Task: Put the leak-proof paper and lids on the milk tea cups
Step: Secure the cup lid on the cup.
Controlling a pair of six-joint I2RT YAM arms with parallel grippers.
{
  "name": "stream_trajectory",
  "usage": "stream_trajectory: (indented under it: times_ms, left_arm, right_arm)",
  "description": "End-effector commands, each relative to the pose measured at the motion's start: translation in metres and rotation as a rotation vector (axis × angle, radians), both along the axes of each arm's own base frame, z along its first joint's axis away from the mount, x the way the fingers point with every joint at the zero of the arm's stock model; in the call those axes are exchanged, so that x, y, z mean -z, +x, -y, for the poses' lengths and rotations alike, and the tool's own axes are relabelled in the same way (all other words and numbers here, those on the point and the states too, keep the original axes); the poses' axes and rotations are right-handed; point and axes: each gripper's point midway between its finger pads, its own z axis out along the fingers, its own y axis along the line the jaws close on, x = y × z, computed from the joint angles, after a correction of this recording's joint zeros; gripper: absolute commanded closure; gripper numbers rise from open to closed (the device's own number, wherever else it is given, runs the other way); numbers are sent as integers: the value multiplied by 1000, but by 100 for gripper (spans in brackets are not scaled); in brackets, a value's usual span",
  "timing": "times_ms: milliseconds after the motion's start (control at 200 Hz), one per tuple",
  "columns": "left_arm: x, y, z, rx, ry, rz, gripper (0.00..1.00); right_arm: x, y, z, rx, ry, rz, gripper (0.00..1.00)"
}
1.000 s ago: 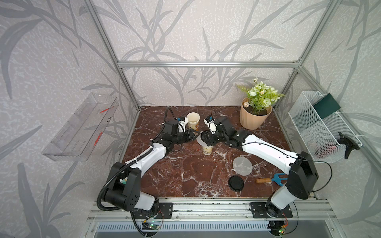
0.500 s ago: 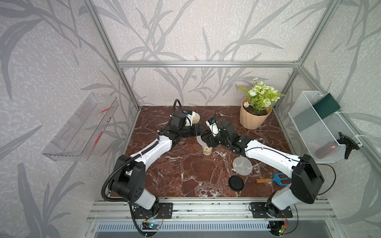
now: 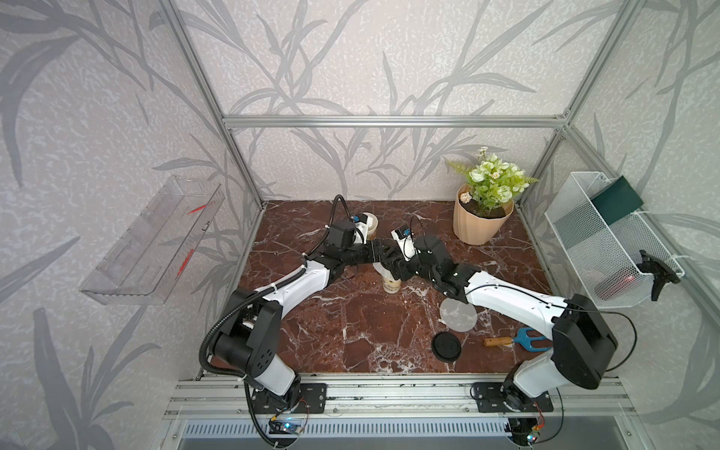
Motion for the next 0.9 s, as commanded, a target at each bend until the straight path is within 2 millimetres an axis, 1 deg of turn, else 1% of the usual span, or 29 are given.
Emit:
stream_trajectory:
  times_ms: [0,100,250,495,745,895]
  left_arm:
    - [65,-21,-11,-20,108,-163,41]
    - [77,-25,-15,-30,122,-186,42]
    - [84,-29,-15,-32,120,-199,43]
    - [104,-35,-22,-47,157,-239,43]
    - [125,-46,-31,-71,183,-274,46]
    - [132,-51,-34,-75,188,-287,46]
  right_arm:
    - [105,-41,39,21,-240,-289,30]
    - [110,-43,42,33,-245,-296,31]
    - [117,-46,47,45,-254,-307,33]
    - [129,-51,53,63,-265,-311,36]
    - [144,-58,62,86,-270,-326,39]
    - [148,-61,68,103,-272,-319,41]
